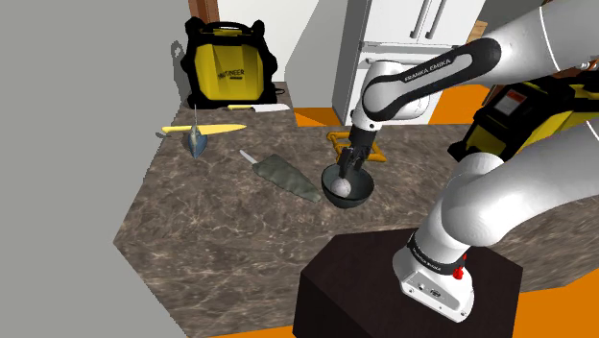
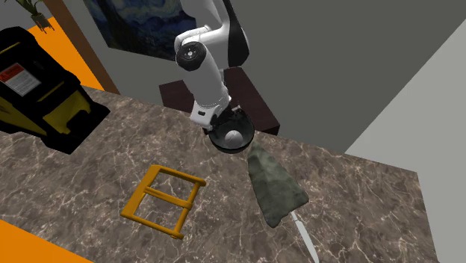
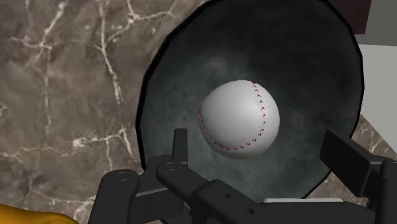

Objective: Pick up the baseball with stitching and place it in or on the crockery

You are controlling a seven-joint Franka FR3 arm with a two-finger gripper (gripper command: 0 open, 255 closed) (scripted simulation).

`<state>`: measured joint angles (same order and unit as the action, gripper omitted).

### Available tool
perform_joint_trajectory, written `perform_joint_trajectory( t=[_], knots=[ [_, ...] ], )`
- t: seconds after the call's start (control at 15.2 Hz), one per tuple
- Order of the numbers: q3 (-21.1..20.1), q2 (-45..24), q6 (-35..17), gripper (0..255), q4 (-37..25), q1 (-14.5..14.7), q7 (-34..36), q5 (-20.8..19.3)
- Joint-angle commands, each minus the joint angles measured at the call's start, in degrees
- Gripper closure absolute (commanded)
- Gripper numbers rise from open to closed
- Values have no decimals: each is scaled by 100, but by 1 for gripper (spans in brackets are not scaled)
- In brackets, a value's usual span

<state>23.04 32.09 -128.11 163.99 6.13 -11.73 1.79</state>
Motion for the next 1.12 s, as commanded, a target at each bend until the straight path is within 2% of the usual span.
perform_joint_trajectory(
  t=[0.0,0.4,0.92,0.99,1.06],
  knots=[
    [70,-195,-273,0,15,106,-6,178],
    [180,-684,-998,0,253,362,-177,434],
    [181,-684,-998,0,253,362,-177,434],
    [182,-683,-993,255,249,361,-177,432],
    [179,-684,-998,255,252,365,-174,436]
  ],
)
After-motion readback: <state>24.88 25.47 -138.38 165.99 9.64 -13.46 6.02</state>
